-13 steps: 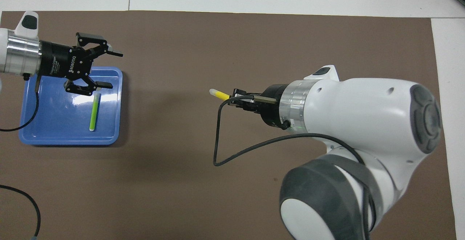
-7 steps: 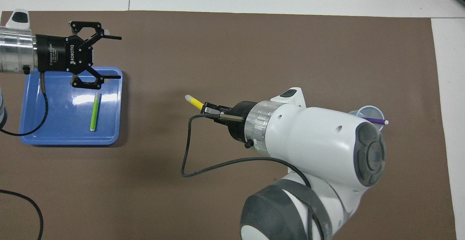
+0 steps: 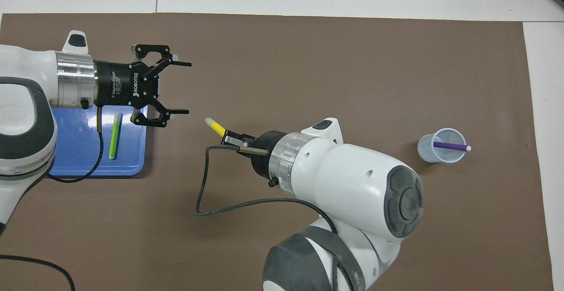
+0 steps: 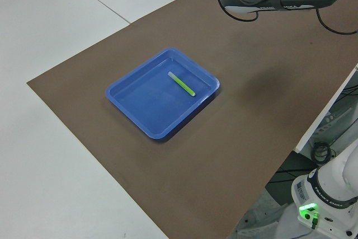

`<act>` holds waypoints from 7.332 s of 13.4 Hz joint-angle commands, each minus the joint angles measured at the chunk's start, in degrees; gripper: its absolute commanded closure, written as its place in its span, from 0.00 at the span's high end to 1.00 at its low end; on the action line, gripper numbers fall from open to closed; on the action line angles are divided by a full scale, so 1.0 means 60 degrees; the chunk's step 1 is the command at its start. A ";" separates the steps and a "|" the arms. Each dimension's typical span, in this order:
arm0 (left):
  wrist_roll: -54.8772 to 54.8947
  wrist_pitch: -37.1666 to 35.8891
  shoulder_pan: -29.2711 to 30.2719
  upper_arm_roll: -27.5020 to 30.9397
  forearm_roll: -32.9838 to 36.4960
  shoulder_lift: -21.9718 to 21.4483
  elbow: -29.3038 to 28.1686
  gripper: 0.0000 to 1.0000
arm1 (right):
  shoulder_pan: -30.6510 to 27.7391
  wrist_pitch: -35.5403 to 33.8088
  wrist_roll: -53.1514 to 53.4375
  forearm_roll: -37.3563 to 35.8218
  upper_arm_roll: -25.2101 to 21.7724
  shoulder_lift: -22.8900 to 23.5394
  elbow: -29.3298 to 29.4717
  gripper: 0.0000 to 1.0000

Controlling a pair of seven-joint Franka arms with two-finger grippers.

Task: Right arm passes pens to left for tray arrangement
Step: 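Carry the yellow pen toward the left gripper while the left gripper approaches, then close the left gripper on the yellow pen, open the right gripper, then place the yellow pen in the tray with the left gripper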

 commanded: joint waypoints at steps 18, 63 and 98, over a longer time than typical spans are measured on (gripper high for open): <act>-0.1521 0.0049 -0.0505 0.0174 0.0399 -0.1030 -0.1402 0.97 | -0.0070 -0.0088 0.0031 0.0277 0.0007 -0.0017 -0.0003 0.00; -0.1304 -0.0991 -0.1165 0.0174 0.1805 -0.1440 -0.1169 0.00 | -0.0463 -0.0994 -0.0335 0.0117 -0.0081 -0.0134 0.0274 1.00; 1.2176 0.1979 0.2923 0.0189 1.0052 0.1050 -0.1752 0.00 | -0.7833 -0.4380 -1.0707 -0.5085 -0.0095 -0.0383 -0.2611 0.58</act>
